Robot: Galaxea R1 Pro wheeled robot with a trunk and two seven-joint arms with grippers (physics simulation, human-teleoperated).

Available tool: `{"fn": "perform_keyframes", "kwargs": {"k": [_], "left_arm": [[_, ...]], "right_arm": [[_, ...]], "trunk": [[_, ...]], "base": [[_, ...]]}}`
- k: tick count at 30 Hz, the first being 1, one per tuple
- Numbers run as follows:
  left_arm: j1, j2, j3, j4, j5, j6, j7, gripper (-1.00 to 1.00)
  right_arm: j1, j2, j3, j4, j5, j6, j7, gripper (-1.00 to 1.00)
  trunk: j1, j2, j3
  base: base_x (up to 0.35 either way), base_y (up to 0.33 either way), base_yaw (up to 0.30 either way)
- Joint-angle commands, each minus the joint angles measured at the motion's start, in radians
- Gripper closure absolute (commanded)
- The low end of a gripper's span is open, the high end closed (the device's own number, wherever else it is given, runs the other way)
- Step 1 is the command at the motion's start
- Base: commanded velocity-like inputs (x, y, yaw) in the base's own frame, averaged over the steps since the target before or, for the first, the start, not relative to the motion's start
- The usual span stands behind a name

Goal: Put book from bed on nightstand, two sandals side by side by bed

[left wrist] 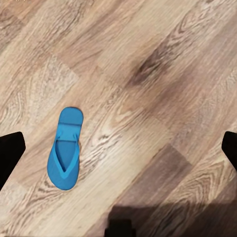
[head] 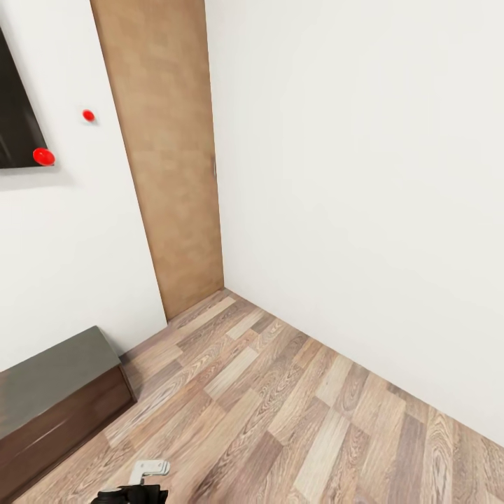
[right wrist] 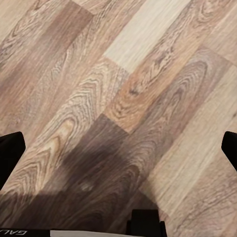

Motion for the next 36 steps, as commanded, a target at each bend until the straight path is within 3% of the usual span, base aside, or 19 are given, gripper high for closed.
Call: {"fn": "perform_keyframes", "kwargs": {"k": [1,5,9,18,36], "left_arm": [[0.000,0.003,0.004,-0.002,-0.001,0.006,-0.006,-1.00],[0.000,0.041,0.005,-0.001,-0.001,0.005,-0.006,-1.00],[0.000,0.054,0.005,-0.001,-0.001,0.005,-0.007,-1.00],[0.000,0.059,0.003,0.006,-0.001,0.001,-0.007,-1.00],[0.000,0.056,0.000,0.007,-0.001,-0.002,-0.007,-1.00]], "right_arm": [[0.000,0.001,-0.006,-0.001,0.000,-0.001,0.008,-1.00],[0.000,0.001,-0.006,-0.001,0.000,-0.001,0.007,-1.00],[0.000,0.001,-0.006,-0.001,0.000,-0.001,0.008,-1.00],[0.000,0.001,-0.006,-0.001,0.000,-0.001,0.007,-1.00],[0.000,0.001,-0.006,-0.001,0.000,-0.001,0.007,-1.00]], "trunk": [[0.004,-0.008,-0.004],[0.008,-0.015,-0.007],[0.008,-0.015,-0.007],[0.008,-0.015,-0.007],[0.077,-0.141,-0.064]], "base": [[0.000,0.000,0.000],[0.000,0.000,0.000],[0.000,0.000,0.000],[0.000,0.000,0.000],[0.000,0.000,0.000]]}}
